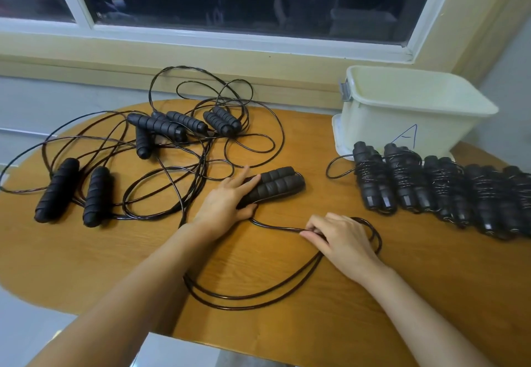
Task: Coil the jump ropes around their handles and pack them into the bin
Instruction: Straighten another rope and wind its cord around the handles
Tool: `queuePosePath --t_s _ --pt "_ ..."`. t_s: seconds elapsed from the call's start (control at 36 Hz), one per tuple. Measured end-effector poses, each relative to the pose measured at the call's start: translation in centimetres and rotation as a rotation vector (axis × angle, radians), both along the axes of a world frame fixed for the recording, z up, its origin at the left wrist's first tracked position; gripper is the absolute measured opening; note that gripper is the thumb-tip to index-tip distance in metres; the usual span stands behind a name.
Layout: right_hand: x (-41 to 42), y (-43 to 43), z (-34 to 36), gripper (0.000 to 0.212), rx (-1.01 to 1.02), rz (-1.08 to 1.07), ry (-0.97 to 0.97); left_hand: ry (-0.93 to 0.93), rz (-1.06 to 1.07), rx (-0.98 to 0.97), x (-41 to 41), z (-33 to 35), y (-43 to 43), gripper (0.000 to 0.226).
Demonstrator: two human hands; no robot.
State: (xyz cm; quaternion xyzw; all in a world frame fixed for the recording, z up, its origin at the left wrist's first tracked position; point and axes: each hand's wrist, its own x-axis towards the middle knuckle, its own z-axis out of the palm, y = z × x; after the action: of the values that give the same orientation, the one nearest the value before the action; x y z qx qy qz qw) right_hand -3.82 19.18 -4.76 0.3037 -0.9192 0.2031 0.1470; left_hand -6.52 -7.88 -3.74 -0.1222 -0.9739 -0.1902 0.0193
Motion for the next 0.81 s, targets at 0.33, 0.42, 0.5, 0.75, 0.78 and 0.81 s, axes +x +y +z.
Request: queuePosePath --t_s 0.33,0.42,0.5,0.75,0.78,0.81 --pt "-1.0 1.0 0.8 0.019 0.055 -0.068 -0.290 0.032 -0.023 -0.018 -0.2 -0.1 0.7 0.068" --pt "-1.3 1.8 1.3 0.016 0.046 -0.071 -0.409 0.080 -0.030 0.048 0.3 0.1 0.4 0.064" --pt "-1.7 2.9 1.9 0.011 0.049 -0.077 -0.488 0.165 -0.023 0.119 0.9 0.9 0.2 0.060" --pt "-3.9 4.5 4.2 0.026 -0.166 -0.064 -0.723 0.297 -0.166 0.208 2.3 5.0 -0.2 0.069" --pt "-4.2 4.4 4.7 0.026 -0.183 -0.059 -0.732 0.317 -0.202 0.192 2.6 5.4 -0.1 0.067" --pt "-4.6 4.4 5.0 0.026 -0.194 -0.062 -0.736 0.339 -0.240 0.169 2.9 5.8 0.1 0.065"
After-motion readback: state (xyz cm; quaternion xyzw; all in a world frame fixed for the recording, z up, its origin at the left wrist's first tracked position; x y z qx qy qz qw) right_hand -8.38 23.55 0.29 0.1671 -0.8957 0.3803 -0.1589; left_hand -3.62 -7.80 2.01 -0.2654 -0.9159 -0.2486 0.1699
